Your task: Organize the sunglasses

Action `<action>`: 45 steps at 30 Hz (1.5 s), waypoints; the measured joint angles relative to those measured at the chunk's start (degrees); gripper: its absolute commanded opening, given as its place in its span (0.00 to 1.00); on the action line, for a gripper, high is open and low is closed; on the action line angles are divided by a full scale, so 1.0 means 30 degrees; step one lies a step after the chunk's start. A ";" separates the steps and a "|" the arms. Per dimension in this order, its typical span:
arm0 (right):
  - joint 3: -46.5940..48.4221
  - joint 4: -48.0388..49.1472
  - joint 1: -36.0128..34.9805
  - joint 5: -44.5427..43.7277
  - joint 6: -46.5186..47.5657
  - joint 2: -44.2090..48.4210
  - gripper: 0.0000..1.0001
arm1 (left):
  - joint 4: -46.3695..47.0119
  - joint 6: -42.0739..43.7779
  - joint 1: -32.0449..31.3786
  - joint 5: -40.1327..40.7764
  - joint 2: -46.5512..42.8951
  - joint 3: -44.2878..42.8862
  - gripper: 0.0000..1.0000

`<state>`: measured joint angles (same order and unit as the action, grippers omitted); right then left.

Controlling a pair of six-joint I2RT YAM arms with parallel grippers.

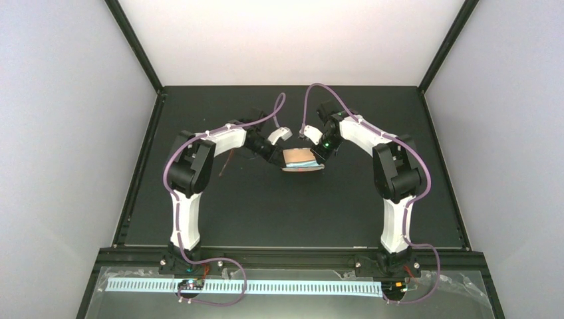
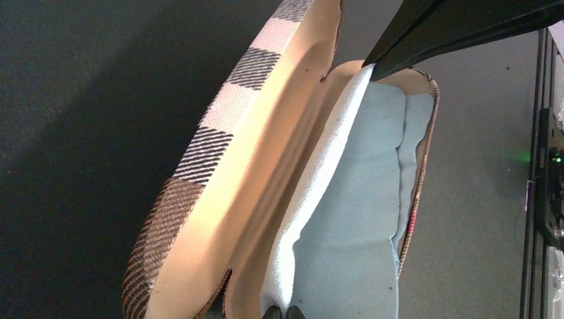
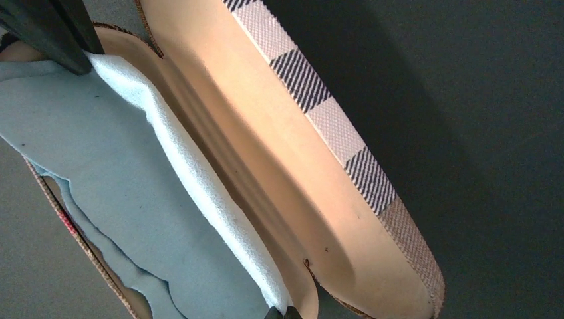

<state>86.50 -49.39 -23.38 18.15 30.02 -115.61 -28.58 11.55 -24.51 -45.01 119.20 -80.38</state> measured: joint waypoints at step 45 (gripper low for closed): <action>-0.0692 0.0452 0.0000 -0.0007 -0.0175 0.0495 0.34 | -0.0073 0.0153 -0.0408 0.1537 -0.0124 -0.0568 0.47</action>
<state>84.42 -48.03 -23.38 18.13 29.50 -114.13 -28.80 12.01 -25.74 -40.40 118.83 -82.08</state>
